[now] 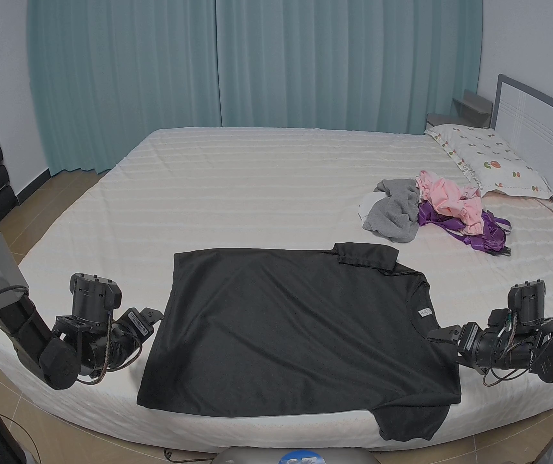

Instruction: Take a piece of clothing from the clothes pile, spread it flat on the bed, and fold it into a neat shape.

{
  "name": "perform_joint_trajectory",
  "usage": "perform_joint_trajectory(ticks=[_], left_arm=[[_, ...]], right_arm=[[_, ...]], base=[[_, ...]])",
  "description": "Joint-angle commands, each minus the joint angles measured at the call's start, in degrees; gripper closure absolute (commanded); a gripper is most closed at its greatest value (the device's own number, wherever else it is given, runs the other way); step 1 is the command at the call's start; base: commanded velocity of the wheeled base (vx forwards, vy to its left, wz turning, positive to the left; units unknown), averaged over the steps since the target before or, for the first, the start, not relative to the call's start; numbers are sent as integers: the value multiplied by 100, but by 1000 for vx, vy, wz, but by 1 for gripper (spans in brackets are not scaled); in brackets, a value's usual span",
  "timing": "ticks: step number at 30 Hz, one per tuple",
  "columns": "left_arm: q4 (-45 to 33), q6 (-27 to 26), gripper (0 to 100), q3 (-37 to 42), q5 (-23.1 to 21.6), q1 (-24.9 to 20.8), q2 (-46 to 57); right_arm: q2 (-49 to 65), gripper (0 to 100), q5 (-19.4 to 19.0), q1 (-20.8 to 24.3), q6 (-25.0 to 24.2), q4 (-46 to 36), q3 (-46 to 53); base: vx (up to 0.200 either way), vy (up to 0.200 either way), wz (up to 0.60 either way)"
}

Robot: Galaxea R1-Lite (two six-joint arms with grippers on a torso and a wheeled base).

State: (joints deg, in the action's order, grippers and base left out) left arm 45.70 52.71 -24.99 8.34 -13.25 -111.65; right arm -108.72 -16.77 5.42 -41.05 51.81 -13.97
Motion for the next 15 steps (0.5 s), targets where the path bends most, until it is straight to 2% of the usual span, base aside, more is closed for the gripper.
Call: perform_joint_trajectory(ticks=[1,7,15], left_arm=[[0,-7,0,12,1,-2,12],[0,2,0,3,1,-20,-6],[0,11,0,-59,1,-11,-6]], right_arm=[[-9,0,-1,2,0,5,0],[-9,0,-1,11,0,5,0],[-18,0,-10,29,-97,5,-18]], base=[[0,0,0],[200,0,0],[0,0,0]])
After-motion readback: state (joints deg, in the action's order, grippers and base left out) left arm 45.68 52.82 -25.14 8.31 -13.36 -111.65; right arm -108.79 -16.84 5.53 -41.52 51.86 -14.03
